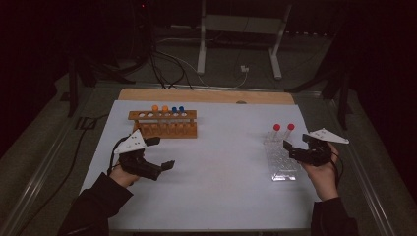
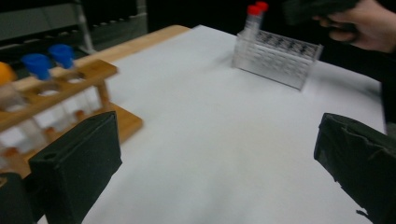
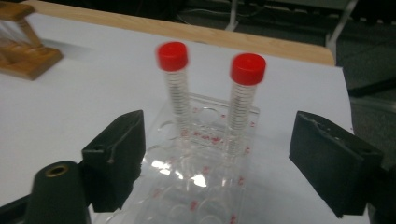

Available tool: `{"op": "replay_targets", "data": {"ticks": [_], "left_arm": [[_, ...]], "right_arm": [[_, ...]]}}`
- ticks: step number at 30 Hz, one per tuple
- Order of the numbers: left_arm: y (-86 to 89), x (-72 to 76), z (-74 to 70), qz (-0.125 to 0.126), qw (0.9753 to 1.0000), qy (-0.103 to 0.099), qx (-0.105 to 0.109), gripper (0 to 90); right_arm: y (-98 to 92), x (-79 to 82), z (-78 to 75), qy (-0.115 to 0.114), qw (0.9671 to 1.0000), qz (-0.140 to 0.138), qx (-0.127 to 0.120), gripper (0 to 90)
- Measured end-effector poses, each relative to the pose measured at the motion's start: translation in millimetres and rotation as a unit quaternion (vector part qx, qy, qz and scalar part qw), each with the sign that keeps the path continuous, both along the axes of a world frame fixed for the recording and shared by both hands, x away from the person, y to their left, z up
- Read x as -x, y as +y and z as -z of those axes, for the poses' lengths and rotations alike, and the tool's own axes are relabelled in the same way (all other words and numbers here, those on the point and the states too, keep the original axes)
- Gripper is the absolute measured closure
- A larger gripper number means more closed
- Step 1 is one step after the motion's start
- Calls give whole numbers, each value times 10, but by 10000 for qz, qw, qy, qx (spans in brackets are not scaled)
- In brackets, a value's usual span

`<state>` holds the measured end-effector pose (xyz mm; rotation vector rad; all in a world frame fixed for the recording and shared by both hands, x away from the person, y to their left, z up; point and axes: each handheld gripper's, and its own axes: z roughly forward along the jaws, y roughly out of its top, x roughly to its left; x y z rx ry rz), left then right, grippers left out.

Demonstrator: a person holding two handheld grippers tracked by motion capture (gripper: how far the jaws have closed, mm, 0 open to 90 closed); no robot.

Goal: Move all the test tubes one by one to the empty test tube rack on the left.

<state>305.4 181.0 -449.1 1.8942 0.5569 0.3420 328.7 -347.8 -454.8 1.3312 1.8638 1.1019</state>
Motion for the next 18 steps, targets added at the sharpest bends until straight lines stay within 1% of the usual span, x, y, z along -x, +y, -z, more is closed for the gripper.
{"op": "replay_targets", "data": {"ticks": [2,3,4,6,8,10,12,14,15,17,18], "left_arm": [[-5,15,17,6,10000,-23,-38,12],[-1,15,20,2,10000,-4,-19,11],[5,13,24,6,10000,10,13,12],[21,7,34,4,10000,48,45,11],[27,8,44,-28,10000,18,16,12],[32,4,52,-9,10000,56,57,12],[33,3,54,-38,10000,29,40,12],[37,0,52,-50,10000,35,46,12],[40,-2,53,-51,10000,30,50,12],[44,-3,56,-74,10000,35,56,12],[45,-4,59,-64,10000,44,57,12]], "right_arm": [[-8,-75,35,65,10000,-17,44,309],[-13,-120,52,110,9999,-19,29,347],[-17,-149,62,146,9999,-32,39,375],[-17,-217,88,189,9998,45,97,415],[-21,-276,112,242,9997,49,79,487],[-23,-325,135,268,9996,60,82,512],[-17,-366,159,313,9994,100,83,571],[-13,-401,183,325,9994,97,96,606],[-12,-413,189,311,9994,107,103,641],[-3,-430,192,285,9994,129,112,664],[2,-435,190,264,9995,145,120,706]]}}
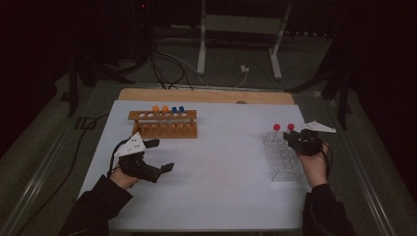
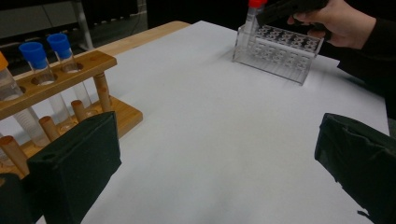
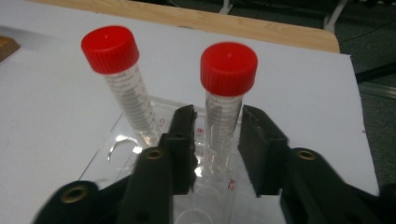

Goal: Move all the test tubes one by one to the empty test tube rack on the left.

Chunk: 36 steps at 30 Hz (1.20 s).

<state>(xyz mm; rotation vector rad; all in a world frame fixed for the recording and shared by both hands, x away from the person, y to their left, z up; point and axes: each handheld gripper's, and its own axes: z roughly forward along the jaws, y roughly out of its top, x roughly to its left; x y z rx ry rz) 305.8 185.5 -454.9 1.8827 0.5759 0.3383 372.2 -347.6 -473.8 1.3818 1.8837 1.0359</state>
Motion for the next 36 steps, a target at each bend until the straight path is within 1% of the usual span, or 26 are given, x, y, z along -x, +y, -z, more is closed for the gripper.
{"op": "replay_targets", "data": {"ticks": [2,3,6,10,13,17,18,24,26,28,31,32,33,35,36], "left_arm": [[1,-1,4,-14,10000,-10,-18,12],[2,-3,6,0,10000,-1,-11,12],[2,-2,4,3,10000,4,-9,12],[-3,-4,10,11,10000,38,-30,12],[-6,-3,8,24,10000,53,-27,12],[-9,3,-7,87,9999,78,-5,12],[-11,3,-8,97,9999,90,-3,12],[-42,15,-21,189,9997,118,-84,12],[-56,23,-36,224,9997,110,-84,12],[-71,27,-54,292,9995,120,-97,12],[-108,40,-84,240,9996,136,-96,12],[-124,47,-93,216,9996,125,-113,12],[-140,53,-101,245,9995,130,-123,12],[-174,60,-120,287,9993,179,-151,12],[-193,60,-129,310,9991,198,-197,12]], "right_arm": [[13,-8,-8,-46,10000,13,47,734],[19,-13,-11,-49,9999,35,118,746],[25,-20,-24,-22,9999,32,161,753],[35,1,-89,-123,9996,28,236,754],[31,23,-183,-195,9996,0,225,755],[45,80,-345,-326,9990,-45,305,755],[54,107,-401,-377,9986,-62,361,755],[94,274,-636,-558,9973,-139,454,755],[113,344,-701,-601,9968,-217,477,755],[133,418,-760,-597,9968,-306,429,755],[188,531,-825,-616,9962,-476,395,755],[217,567,-840,-630,9957,-548,391,755],[253,601,-852,-632,9954,-618,376,755],[343,669,-867,-631,9942,-799,357,755],[395,699,-869,-642,9933,-894,346,755]]}}
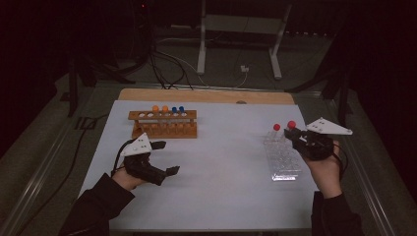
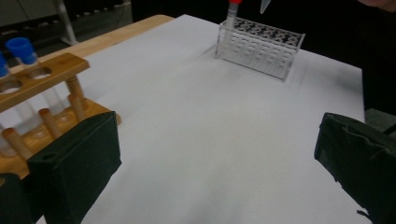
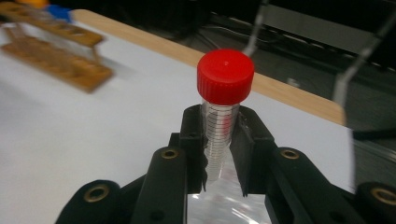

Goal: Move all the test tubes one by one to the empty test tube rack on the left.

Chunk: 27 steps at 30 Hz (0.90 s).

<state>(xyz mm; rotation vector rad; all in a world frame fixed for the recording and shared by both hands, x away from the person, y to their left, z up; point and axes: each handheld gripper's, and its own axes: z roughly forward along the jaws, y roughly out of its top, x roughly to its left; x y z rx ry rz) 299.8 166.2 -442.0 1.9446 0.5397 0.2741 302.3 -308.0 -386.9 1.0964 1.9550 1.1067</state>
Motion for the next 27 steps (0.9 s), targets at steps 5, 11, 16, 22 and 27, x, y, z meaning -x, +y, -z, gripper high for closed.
{"op": "replay_targets", "data": {"ticks": [5,11,16,22,27], "left_arm": [[-103,10,-44,153,9998,111,-116,18],[-226,6,-121,267,9994,74,-199,18],[-345,-14,-210,375,9991,17,-209,18],[-534,-19,-315,580,9982,-112,-89,37],[-721,-30,-386,733,9971,-211,17,74]], "right_arm": [[309,103,35,33,9987,-509,13,755],[663,145,150,149,9942,-1064,-13,755],[912,151,258,269,9898,-1401,59,755],[1158,184,409,479,9821,-1818,115,754],[1325,220,493,591,9773,-2026,173,755]]}}
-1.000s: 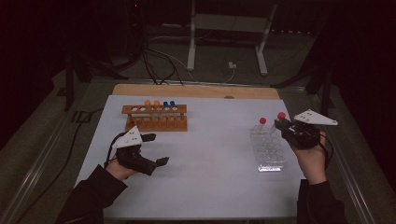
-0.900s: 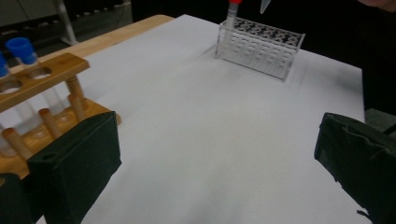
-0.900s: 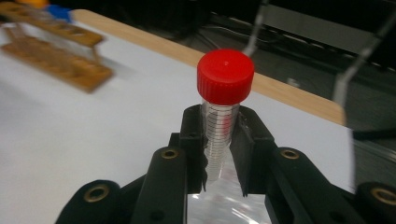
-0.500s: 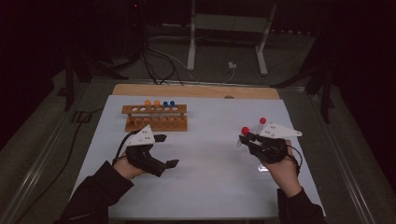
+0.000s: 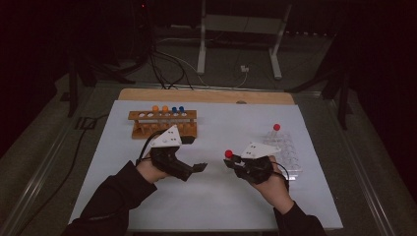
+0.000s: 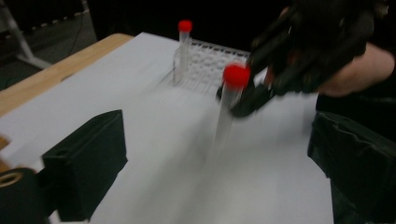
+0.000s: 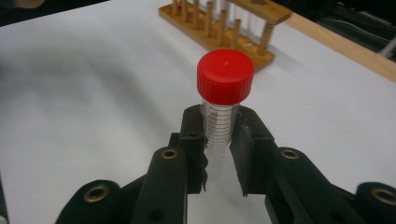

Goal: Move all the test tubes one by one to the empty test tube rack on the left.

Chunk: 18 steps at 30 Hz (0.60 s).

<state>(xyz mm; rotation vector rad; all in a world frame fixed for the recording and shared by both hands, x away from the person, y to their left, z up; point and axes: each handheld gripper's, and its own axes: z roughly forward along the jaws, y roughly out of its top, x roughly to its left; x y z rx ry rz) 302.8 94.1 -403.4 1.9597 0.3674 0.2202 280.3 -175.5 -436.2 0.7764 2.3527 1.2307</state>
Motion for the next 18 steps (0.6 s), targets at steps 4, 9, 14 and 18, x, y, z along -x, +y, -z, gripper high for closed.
{"op": "replay_targets", "data": {"ticks": [4,9,14,18], "left_arm": [[-143,14,-17,143,9999,-45,53,169],[-287,-10,7,216,9998,-24,10,305],[-400,-36,57,218,9996,-41,-174,464],[-449,-52,99,186,9994,-69,-282,559]], "right_arm": [[79,22,28,7,9999,-146,45,754],[122,36,40,54,9998,-208,28,755],[141,43,35,34,9997,-242,10,755],[144,47,23,28,9997,-244,5,754]]}}
